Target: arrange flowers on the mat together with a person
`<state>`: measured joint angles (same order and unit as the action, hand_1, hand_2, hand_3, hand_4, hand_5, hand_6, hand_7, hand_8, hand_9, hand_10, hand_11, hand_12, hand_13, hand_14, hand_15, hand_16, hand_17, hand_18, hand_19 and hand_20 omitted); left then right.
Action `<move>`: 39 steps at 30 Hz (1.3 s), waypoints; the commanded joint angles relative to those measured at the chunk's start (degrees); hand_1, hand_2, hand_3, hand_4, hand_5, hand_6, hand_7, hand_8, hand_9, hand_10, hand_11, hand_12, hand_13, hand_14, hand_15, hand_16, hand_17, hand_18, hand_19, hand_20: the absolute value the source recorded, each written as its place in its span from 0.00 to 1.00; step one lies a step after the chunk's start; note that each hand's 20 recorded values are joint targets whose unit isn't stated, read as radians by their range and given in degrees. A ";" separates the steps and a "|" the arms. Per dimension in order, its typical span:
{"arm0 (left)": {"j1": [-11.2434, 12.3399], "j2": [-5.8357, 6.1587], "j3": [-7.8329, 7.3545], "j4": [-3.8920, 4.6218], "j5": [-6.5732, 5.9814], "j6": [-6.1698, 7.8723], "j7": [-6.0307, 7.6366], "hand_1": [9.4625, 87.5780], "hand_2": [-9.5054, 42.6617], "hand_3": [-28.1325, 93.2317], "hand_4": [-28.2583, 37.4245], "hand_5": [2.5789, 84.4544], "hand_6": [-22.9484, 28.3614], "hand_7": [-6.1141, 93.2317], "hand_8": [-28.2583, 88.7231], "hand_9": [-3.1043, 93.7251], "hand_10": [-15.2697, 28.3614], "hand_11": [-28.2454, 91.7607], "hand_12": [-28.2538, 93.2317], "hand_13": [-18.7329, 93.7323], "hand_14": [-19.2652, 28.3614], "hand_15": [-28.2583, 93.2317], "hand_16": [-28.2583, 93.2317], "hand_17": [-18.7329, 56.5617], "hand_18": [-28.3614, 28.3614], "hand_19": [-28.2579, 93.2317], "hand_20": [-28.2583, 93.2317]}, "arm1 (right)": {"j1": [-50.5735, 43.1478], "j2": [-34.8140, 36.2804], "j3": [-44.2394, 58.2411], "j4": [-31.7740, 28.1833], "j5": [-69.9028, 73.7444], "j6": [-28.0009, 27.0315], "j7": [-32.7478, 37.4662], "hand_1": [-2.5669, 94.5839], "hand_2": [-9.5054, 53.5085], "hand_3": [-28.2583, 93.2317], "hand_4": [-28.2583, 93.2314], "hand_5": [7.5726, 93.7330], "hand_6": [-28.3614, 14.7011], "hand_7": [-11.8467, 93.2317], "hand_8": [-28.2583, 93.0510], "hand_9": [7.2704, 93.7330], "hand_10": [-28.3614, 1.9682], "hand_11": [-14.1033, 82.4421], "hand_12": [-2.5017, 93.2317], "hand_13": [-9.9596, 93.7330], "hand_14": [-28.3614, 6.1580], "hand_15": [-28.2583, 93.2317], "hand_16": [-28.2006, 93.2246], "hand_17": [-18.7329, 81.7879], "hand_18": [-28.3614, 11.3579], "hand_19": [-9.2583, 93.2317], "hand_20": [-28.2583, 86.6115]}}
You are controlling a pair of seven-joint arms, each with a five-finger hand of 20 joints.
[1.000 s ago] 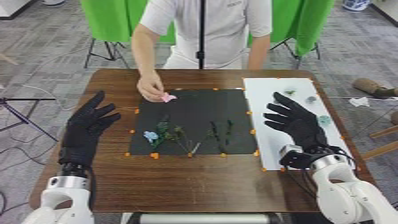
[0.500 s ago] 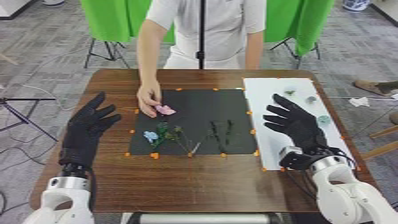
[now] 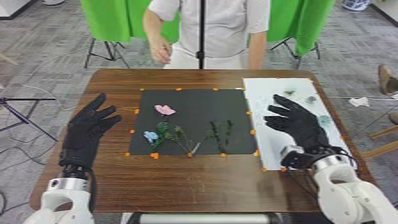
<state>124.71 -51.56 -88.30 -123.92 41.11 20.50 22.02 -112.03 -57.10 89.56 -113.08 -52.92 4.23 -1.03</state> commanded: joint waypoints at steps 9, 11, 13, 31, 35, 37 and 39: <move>0.65 0.44 0.17 -0.29 -0.87 1.10 0.62 0.21 0.29 0.88 0.04 0.42 0.55 0.18 0.17 0.42 0.77 0.44 0.31 0.43 0.99 0.68 0.16 0.18 0.98 0.70 0.44 | 4.97 10.06 2.72 -1.62 -26.72 20.25 21.15 0.30 0.12 0.91 0.02 0.47 0.73 0.29 0.11 0.50 0.48 0.32 0.18 0.51 0.39 0.77 0.33 0.30 0.14 0.78 0.57; 0.69 0.70 0.36 -0.34 -1.24 1.30 1.01 0.21 0.29 0.88 0.04 0.42 0.56 0.18 0.17 0.42 0.77 0.44 0.31 0.43 0.99 0.69 0.16 0.18 0.98 0.71 0.44 | 5.92 11.22 1.90 -0.55 -30.33 20.50 23.85 0.31 0.11 0.91 0.02 0.48 0.72 0.29 0.12 0.50 0.47 0.33 0.18 0.52 0.40 0.81 0.33 0.31 0.15 0.80 0.61; 0.50 0.67 0.41 -0.32 -0.97 1.19 0.77 0.21 0.30 0.88 0.04 0.42 0.56 0.18 0.17 0.42 0.77 0.44 0.31 0.43 0.99 0.69 0.16 0.18 0.98 0.70 0.45 | 7.37 12.43 0.27 0.49 -36.38 20.16 28.45 0.32 0.10 0.91 0.02 0.48 0.72 0.30 0.12 0.50 0.47 0.33 0.18 0.52 0.40 0.82 0.33 0.31 0.15 0.81 0.62; -0.32 0.48 0.47 -0.24 -0.95 1.13 0.64 0.21 0.30 0.88 0.04 0.42 0.56 0.18 0.17 0.42 0.77 0.44 0.31 0.43 0.99 0.69 0.16 0.17 0.98 0.68 0.44 | 19.27 16.50 -15.46 13.30 -66.57 10.88 44.44 0.42 0.00 0.88 0.02 0.51 0.72 0.31 0.11 0.49 0.49 0.35 0.18 0.58 0.44 0.80 0.31 0.38 0.07 0.80 0.56; -0.27 0.63 0.51 -0.22 -1.12 1.21 0.88 0.21 0.30 0.88 0.04 0.42 0.56 0.18 0.17 0.42 0.77 0.44 0.31 0.43 0.99 0.69 0.16 0.17 0.98 0.68 0.44 | 21.90 16.44 -18.92 15.74 -68.68 10.66 45.43 0.44 0.00 0.88 0.02 0.55 0.72 0.34 0.10 0.53 0.47 0.35 0.18 0.62 0.46 0.75 0.32 0.39 0.05 0.79 0.49; -0.31 0.76 0.62 -0.17 -1.25 1.26 1.14 0.21 0.30 0.88 0.04 0.42 0.56 0.18 0.17 0.42 0.77 0.44 0.31 0.43 0.99 0.69 0.16 0.17 0.98 0.68 0.44 | 23.04 16.49 -20.53 16.80 -69.97 10.07 45.52 0.45 0.00 0.88 0.01 0.56 0.72 0.34 0.10 0.54 0.47 0.35 0.17 0.63 0.47 0.74 0.32 0.40 0.05 0.80 0.45; -0.52 0.85 0.79 -0.05 -1.35 1.26 1.27 0.21 0.30 0.88 0.04 0.42 0.56 0.18 0.17 0.42 0.77 0.44 0.31 0.43 0.99 0.69 0.16 0.17 0.98 0.68 0.44 | 24.09 16.56 -22.06 17.79 -71.02 9.66 45.85 0.48 0.00 0.88 0.01 0.58 0.73 0.35 0.10 0.55 0.48 0.35 0.17 0.64 0.48 0.72 0.32 0.41 0.06 0.79 0.43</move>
<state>124.13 -50.74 -87.88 -124.06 40.35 21.22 22.98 -90.84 -40.86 70.57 -97.46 -120.61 14.65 44.18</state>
